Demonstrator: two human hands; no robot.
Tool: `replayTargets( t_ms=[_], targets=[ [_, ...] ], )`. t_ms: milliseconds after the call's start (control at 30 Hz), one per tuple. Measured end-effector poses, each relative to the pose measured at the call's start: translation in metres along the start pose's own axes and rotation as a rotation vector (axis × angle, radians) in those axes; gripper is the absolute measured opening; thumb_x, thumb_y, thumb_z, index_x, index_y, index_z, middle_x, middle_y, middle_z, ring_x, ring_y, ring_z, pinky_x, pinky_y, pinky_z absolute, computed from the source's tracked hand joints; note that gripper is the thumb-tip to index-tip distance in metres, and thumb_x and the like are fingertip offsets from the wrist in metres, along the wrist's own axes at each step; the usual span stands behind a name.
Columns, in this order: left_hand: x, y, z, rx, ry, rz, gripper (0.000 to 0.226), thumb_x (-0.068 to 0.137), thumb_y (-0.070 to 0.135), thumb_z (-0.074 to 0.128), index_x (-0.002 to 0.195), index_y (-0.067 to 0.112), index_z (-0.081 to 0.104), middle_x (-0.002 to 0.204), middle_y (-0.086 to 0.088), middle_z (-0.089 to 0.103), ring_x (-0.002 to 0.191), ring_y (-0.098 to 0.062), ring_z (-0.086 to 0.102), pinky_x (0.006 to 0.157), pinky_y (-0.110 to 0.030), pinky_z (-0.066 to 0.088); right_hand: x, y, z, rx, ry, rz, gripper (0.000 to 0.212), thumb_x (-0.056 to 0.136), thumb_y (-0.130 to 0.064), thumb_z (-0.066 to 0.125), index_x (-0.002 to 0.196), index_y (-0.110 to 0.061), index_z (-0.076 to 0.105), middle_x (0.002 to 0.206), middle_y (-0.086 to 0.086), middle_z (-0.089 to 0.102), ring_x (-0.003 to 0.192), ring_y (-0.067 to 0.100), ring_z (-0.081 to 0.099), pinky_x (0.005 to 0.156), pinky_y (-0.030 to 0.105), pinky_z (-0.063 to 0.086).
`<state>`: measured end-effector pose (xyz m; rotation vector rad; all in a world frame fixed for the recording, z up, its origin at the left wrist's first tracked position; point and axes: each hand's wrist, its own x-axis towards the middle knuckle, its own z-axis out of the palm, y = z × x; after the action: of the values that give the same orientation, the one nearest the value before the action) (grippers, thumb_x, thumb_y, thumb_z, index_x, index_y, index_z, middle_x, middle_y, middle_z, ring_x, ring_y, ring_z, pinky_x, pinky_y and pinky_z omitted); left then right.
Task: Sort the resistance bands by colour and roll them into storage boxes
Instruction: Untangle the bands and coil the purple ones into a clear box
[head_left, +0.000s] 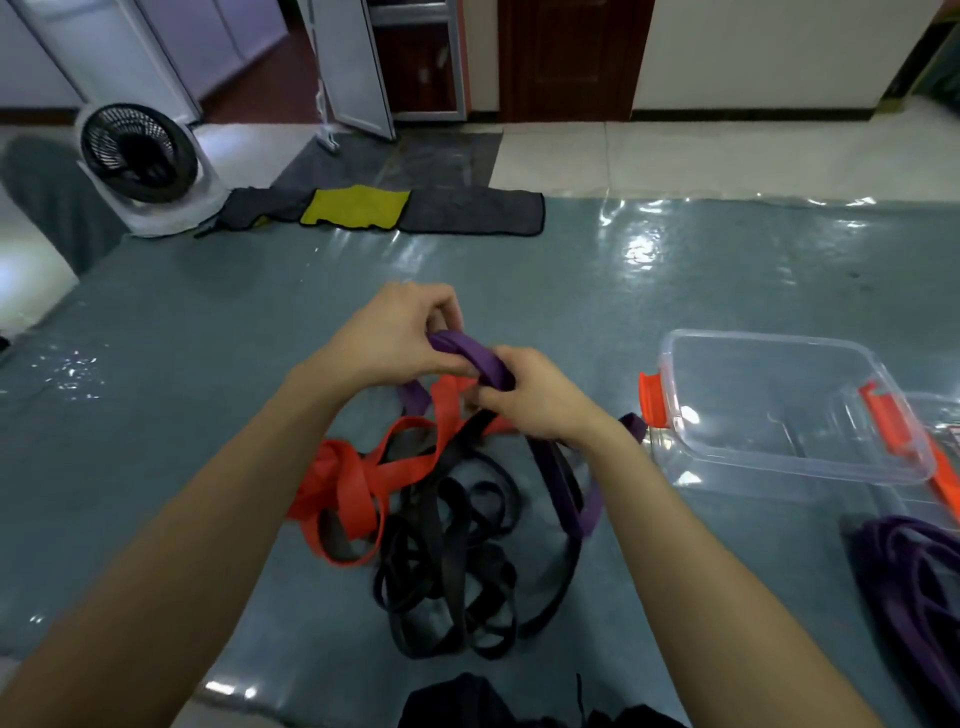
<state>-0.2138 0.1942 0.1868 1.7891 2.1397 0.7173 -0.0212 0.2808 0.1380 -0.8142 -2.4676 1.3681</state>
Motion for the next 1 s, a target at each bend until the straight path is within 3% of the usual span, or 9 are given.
replayTargets(
  t_ms=[100,200,333,400,500,633,767,900,1000],
  targets=[
    [0.004,0.001,-0.021,0.001,-0.182,-0.029,0.050,0.065,0.051,0.103,0.099,0.031,0.072,0.088,0.010,0.076,0.079,-0.008,0.071,0.068,-0.023,0.054,-0.001,-0.001,-0.032,0.116,-0.033,0.014,0.010,0.095,-0.008,0.074,0.099,-0.008,0.065,0.073,0.003,0.077,0.060,0.019,0.070,0.060,0.035,0.056],
    [0.014,0.005,-0.026,0.220,-0.357,-0.001,0.041,0.076,0.040,0.100,0.100,0.021,0.072,0.096,0.003,0.073,0.093,-0.018,0.068,0.083,-0.036,0.053,-0.001,-0.018,-0.078,-0.043,-0.134,0.018,0.024,0.091,-0.020,0.085,0.099,-0.004,0.069,0.078,0.009,0.079,0.055,0.016,0.067,0.056,0.028,0.051],
    [0.032,0.030,-0.046,-0.099,-0.123,0.077,0.027,0.085,0.026,0.094,0.101,0.025,0.072,0.095,0.010,0.075,0.093,-0.009,0.072,0.094,-0.032,0.058,-0.003,-0.051,-0.126,-0.267,-0.022,-0.008,0.046,0.076,-0.039,0.097,0.097,-0.009,0.067,0.067,0.006,0.068,0.054,0.015,0.064,0.058,0.036,0.053],
    [0.044,0.052,-0.065,-0.243,0.033,0.134,0.033,0.082,0.037,0.092,0.111,0.036,0.076,0.102,0.017,0.079,0.095,-0.003,0.074,0.092,-0.023,0.059,-0.006,-0.064,-0.148,-0.304,0.122,-0.057,0.035,0.082,-0.035,0.094,0.094,-0.018,0.065,0.072,-0.002,0.067,0.054,0.011,0.063,0.056,0.033,0.051],
    [0.058,0.086,-0.091,-0.101,0.051,0.184,0.058,0.076,0.068,0.087,0.125,0.039,0.077,0.111,0.020,0.079,0.103,0.000,0.075,0.097,-0.028,0.060,-0.016,-0.080,-0.184,-0.300,0.295,-0.109,0.026,0.088,-0.033,0.089,0.093,-0.029,0.063,0.085,-0.004,0.070,0.066,0.012,0.065,0.060,0.029,0.052],
    [0.079,0.127,-0.109,-0.207,0.099,0.217,0.055,0.067,0.080,0.088,0.109,0.045,0.080,0.100,0.016,0.081,0.089,-0.001,0.075,0.079,-0.028,0.061,-0.044,-0.091,-0.217,-0.303,0.408,-0.166,0.023,0.091,-0.041,0.086,0.101,-0.028,0.070,0.087,-0.006,0.073,0.072,0.007,0.069,0.062,0.021,0.050],
    [0.093,0.177,-0.109,-0.374,0.165,0.302,0.044,0.071,0.074,0.090,0.102,0.044,0.079,0.092,0.005,0.082,0.080,-0.012,0.076,0.075,-0.033,0.063,-0.065,-0.095,-0.232,-0.243,0.360,-0.175,0.030,0.100,-0.044,0.075,0.108,-0.015,0.070,0.091,0.005,0.079,0.076,0.011,0.078,0.075,0.039,0.065],
    [0.096,0.218,-0.102,-0.488,0.191,0.337,0.044,0.079,0.065,0.091,0.094,0.029,0.071,0.067,0.002,0.074,0.051,-0.012,0.064,0.050,-0.023,0.050,-0.089,-0.086,-0.245,0.044,0.484,-0.246,0.033,0.105,-0.045,0.068,0.113,-0.013,0.070,0.087,0.004,0.070,0.072,0.013,0.069,0.080,0.042,0.063],
    [0.096,0.254,-0.088,-0.476,0.148,0.382,0.049,0.082,0.062,0.088,0.095,0.023,0.061,0.060,0.003,0.070,0.045,-0.009,0.060,0.044,-0.019,0.045,-0.105,-0.070,-0.242,0.143,0.492,-0.271,0.050,0.097,-0.063,0.069,0.114,-0.016,0.072,0.088,0.001,0.069,0.077,0.014,0.066,0.087,0.050,0.062]
  ],
)
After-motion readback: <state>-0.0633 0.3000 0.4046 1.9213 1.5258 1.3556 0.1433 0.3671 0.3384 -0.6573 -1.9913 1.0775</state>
